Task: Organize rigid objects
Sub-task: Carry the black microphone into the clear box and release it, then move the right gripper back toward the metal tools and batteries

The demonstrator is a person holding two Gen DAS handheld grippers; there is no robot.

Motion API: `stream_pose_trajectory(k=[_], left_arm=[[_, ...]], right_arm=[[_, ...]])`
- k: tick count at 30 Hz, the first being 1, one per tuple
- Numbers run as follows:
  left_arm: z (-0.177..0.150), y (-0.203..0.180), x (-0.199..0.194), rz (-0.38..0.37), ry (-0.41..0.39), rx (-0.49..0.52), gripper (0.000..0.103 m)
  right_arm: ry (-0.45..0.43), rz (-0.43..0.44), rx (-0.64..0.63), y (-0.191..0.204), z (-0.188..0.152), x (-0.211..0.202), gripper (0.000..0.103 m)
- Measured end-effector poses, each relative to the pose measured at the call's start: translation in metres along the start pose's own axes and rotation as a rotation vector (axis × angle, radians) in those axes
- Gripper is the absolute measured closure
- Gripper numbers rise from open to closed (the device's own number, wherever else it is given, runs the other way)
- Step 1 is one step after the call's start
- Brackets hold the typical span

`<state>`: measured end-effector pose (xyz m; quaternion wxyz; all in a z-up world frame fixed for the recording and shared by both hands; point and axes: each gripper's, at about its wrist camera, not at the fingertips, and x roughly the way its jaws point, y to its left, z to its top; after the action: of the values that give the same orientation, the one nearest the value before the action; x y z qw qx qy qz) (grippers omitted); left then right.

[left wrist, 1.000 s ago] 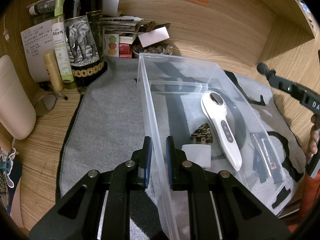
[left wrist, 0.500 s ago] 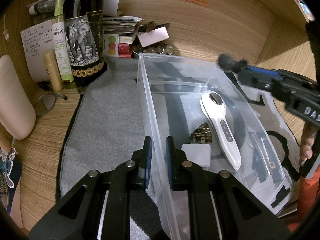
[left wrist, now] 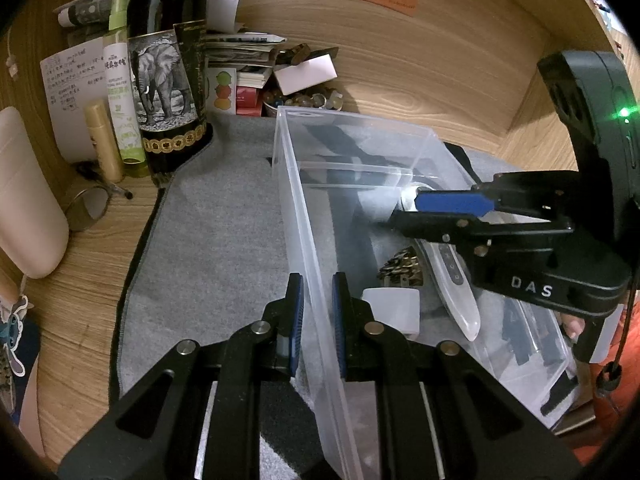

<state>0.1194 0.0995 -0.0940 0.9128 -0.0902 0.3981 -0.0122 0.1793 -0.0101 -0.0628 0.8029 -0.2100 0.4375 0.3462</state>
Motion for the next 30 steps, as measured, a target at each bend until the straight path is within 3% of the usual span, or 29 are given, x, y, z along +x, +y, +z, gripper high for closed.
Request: stream_pose_trajectory(k=[5, 9, 14, 21, 30], left_arm=[[0.000, 0.000, 0.000, 0.000, 0.000, -0.001, 0.091], [0.000, 0.000, 0.000, 0.002, 0.002, 0.001, 0.091], [0.001, 0.000, 0.000, 0.003, 0.004, 0.002, 0.091], [0.002, 0.000, 0.001, 0.011, 0.012, 0.009, 0.091], [0.002, -0.001, 0.001, 0.015, 0.009, 0.012, 0.091]], right_arm=[[-0.018, -0.011, 0.001, 0.000, 0.000, -0.006, 0.057], [-0.058, -0.020, 0.006, -0.002, 0.000, -0.019, 0.050], [-0.135, -0.063, 0.028, -0.009, -0.002, -0.042, 0.028], [-0.202, -0.147, 0.090, -0.029, -0.021, -0.074, 0.023], [-0.176, -0.258, 0.222, -0.065, -0.070, -0.093, 0.023]])
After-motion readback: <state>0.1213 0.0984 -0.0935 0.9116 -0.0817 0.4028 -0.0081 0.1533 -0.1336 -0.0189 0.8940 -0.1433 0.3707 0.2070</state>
